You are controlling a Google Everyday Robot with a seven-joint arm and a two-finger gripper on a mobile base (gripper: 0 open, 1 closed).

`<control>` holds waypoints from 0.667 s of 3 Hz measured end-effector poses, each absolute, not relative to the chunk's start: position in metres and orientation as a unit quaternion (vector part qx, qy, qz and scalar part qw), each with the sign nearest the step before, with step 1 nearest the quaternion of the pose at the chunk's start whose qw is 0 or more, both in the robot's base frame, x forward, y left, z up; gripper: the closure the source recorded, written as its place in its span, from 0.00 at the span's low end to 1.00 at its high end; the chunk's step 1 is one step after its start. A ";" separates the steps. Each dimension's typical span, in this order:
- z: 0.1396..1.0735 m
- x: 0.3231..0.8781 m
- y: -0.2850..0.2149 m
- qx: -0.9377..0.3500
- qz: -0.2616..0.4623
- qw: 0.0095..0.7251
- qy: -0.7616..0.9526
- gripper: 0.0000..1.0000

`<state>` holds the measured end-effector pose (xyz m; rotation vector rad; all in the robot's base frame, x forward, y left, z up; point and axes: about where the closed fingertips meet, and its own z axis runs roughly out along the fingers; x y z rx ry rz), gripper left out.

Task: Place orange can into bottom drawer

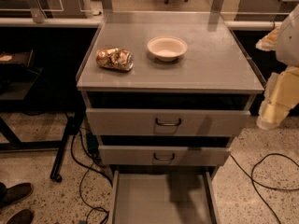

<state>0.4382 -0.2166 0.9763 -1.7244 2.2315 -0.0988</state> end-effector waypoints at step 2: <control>0.984 0.454 -0.202 -0.595 -0.049 0.157 0.787 0.00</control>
Offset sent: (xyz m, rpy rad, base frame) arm 0.0621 0.0562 0.0267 -0.0996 -0.0233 -0.1089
